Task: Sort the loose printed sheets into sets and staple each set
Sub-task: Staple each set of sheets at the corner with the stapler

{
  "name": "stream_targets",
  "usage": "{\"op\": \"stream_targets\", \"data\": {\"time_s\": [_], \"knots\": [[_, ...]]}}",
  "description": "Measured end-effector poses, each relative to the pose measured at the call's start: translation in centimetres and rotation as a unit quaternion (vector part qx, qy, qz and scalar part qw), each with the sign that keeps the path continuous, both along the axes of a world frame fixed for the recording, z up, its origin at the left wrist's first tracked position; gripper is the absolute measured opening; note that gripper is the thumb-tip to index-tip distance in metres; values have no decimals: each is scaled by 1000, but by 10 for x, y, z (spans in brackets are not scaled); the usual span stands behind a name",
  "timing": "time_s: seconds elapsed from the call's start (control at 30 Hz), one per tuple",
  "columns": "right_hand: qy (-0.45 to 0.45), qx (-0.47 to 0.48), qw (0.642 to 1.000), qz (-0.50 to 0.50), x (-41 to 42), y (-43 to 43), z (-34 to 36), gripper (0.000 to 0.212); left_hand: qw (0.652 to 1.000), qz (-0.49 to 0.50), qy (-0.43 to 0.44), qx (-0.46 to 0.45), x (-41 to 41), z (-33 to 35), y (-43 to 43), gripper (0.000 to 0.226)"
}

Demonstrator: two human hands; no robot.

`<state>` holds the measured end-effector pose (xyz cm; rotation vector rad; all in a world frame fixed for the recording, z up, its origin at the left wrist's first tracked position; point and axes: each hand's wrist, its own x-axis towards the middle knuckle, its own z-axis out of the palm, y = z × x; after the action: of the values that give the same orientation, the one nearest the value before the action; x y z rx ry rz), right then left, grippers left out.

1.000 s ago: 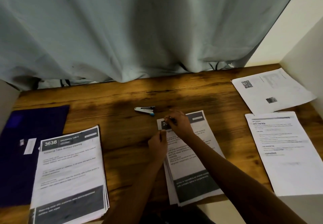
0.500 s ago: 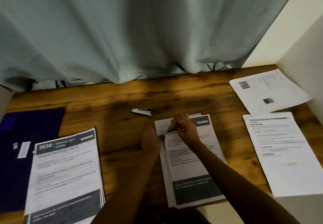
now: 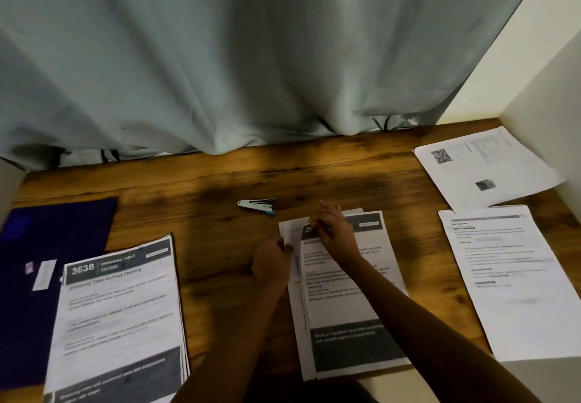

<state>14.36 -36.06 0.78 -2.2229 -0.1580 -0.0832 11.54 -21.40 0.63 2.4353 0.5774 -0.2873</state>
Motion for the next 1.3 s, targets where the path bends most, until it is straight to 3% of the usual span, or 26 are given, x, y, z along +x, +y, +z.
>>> {"op": "stream_targets", "data": {"time_s": [0.33,0.8,1.3], "knots": [[30,17,999,-8,9,20,3,11,997,-40,-23,-66,-6,-1,16,23],[72,39,996,-17,9,35,10,11,988,-13,-101,-117,-13,13,9,21],[94,53,994,-10,9,36,2,20,987,-38,-124,-98,-15,18,10,24]]}}
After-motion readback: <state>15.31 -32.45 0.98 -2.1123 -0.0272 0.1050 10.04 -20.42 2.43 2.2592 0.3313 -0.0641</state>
